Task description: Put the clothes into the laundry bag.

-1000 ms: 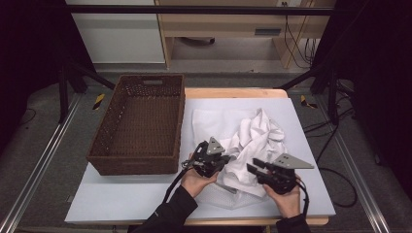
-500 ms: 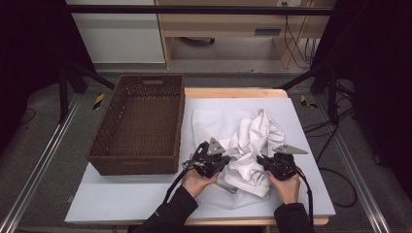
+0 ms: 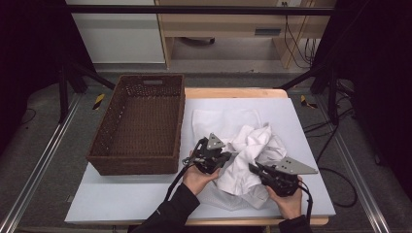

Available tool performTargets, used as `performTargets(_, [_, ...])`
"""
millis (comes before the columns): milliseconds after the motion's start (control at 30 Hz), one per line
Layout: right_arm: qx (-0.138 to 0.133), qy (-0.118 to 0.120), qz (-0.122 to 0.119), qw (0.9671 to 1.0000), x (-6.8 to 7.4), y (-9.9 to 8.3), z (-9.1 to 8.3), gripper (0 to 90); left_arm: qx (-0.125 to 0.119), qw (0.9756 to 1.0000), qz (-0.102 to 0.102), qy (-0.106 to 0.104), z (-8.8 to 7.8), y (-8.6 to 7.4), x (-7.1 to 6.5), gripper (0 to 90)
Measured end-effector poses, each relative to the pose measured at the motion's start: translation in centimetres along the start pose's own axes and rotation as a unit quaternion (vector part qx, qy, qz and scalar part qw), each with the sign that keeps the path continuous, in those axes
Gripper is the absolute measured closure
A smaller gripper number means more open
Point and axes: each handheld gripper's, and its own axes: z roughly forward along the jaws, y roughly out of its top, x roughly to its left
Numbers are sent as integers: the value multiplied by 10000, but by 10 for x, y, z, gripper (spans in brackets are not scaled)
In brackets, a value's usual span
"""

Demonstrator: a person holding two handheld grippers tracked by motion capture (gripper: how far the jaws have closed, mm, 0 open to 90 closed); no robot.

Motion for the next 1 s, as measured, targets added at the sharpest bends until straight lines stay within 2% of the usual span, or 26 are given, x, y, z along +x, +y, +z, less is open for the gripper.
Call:
performTargets(100, [267,126,-149,9995,11,-4,16,837,-34,10000,14,19,-3,4,-2,892])
performTargets(233, [556,198,-58,9982,14,-8,37,836,-120,9999,28,59,-3,6,-7,892])
performTargets(267, [628,182,-110,9978,14,-9,41,836,-143,9999,29,51,-3,7,-8,892])
performTargets(367, [972,57,-60,9952,13,-13,60,834,-127,9999,92,-6,-3,6,-11,892])
performTargets(433, [1231,-154,15,9923,11,-16,73,828,-112,9998,156,-5,-3,3,-13,893])
performTargets(500, [1330,-318,161,9905,7,-17,80,823,-70,9998,182,-3,-4,-2,-13,893])
performTargets(533, [1354,-325,258,9899,6,-17,82,820,-86,9998,160,-8,-4,-5,-11,893])
performTargets(600, [1324,-299,293,9903,5,-18,82,805,-119,9999,79,-48,-5,-9,-8,893])
performTargets(667, [1269,-169,283,9914,5,-16,77,756,-169,9998,1,-56,-5,-14,-4,892])
performTargets(700, [1175,-66,311,9926,5,-15,71,722,-168,9998,1,-60,-5,-15,-3,892])
performTargets(767, [970,-18,362,9946,4,-11,57,677,-166,9998,-19,-51,-6,-17,0,892])
performTargets(833, [684,-70,400,9968,1,-6,39,635,-169,9998,-42,-49,-6,-19,1,892])
performTargets(867, [626,-89,411,9972,0,-5,36,621,-165,9998,-40,-39,-6,-20,2,892])
performTargets(1000, [288,-493,468,9973,-13,6,13,518,-138,9999,-12,-13,-6,-21,2,891])
